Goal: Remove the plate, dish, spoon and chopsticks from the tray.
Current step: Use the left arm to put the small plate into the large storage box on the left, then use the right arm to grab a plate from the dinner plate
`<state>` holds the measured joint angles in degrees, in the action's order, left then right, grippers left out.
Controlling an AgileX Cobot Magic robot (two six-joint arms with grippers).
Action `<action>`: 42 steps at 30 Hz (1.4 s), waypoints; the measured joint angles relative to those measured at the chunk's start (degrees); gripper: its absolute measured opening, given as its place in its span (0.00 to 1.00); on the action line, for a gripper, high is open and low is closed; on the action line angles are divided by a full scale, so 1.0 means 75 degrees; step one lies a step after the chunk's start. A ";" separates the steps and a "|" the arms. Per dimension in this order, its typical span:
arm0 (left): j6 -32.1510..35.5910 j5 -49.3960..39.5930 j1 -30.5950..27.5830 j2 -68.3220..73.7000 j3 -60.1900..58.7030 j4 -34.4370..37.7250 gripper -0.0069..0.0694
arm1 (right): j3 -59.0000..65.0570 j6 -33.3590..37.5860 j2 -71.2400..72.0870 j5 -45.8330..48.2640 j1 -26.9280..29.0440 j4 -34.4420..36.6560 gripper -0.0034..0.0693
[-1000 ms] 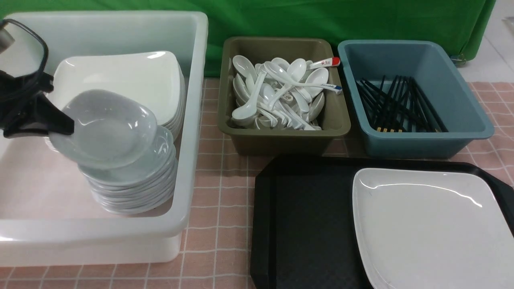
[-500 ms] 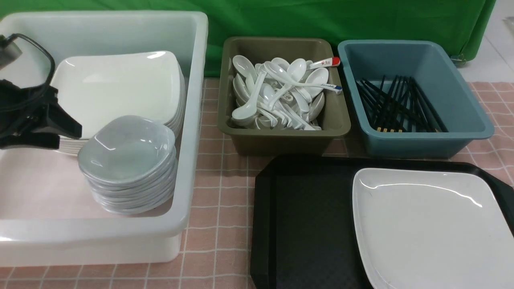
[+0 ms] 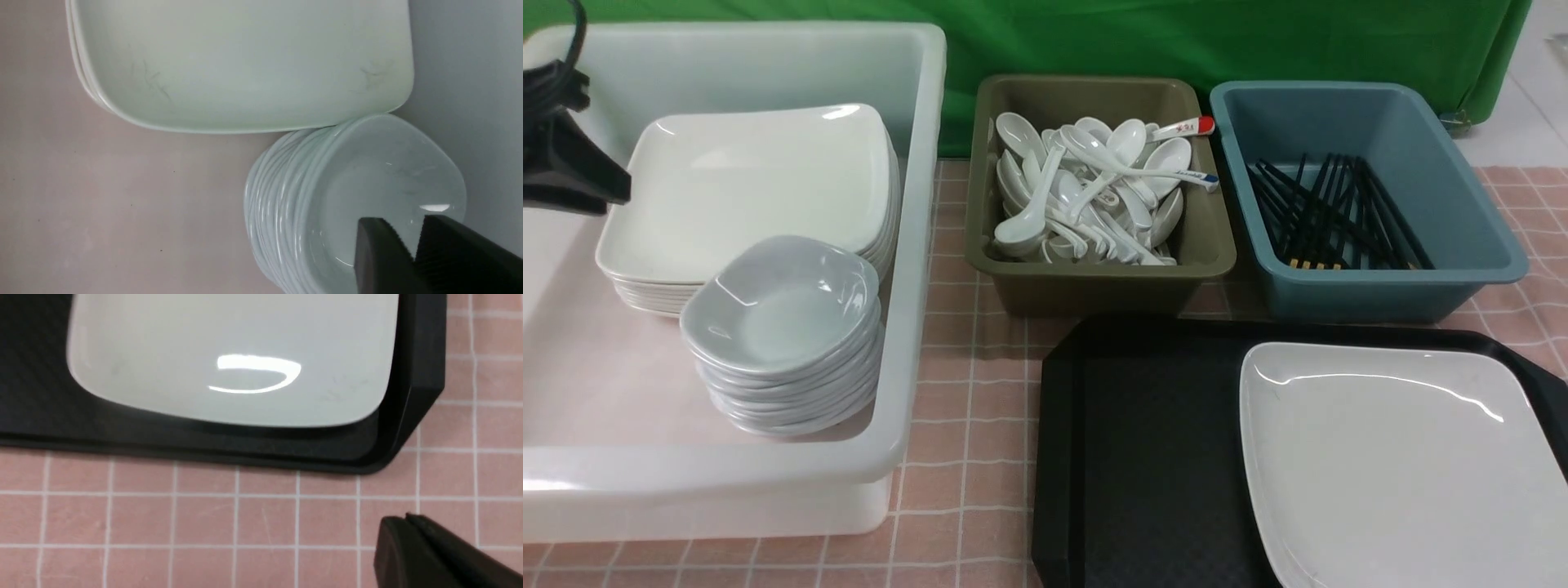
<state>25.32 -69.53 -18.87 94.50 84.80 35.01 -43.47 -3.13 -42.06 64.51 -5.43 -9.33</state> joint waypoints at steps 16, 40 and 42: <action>0.0086 -0.0037 0.0000 -0.0294 0.0000 -0.0009 0.09 | -0.0007 0.2087 -0.4082 -0.1368 0.3467 0.3084 0.09; 0.0477 -0.0037 0.0000 -0.0294 0.0001 0.0381 0.09 | 0.1445 0.2124 -0.5067 -0.3962 0.4353 0.3475 0.70; 0.0477 -0.0037 0.0000 -0.0294 0.0001 0.0381 0.09 | 0.1447 0.2260 -0.5067 -0.4027 0.4353 0.3665 0.70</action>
<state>28.90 -69.81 -18.87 92.30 84.81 37.87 -32.62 13.82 -80.07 34.30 27.22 18.16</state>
